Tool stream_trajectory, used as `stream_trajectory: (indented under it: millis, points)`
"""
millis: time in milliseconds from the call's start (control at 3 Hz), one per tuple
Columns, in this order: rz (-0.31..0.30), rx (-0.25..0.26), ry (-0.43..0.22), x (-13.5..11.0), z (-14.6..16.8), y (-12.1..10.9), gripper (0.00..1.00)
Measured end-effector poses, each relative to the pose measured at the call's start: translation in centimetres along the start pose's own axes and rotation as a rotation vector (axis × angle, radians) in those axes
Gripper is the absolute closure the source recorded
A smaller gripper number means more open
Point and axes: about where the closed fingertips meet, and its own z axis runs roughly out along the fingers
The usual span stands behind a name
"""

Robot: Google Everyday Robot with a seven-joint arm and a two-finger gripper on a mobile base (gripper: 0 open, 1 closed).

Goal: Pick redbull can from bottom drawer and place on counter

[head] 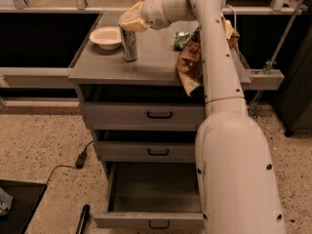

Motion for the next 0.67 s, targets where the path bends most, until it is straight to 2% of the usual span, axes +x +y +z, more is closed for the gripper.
stream_trajectory:
  millis: [333, 667]
  points:
    - [0.0, 0.0, 0.0, 0.0, 0.0, 0.0, 0.12]
    - [0.0, 0.0, 0.0, 0.0, 0.0, 0.0, 0.0]
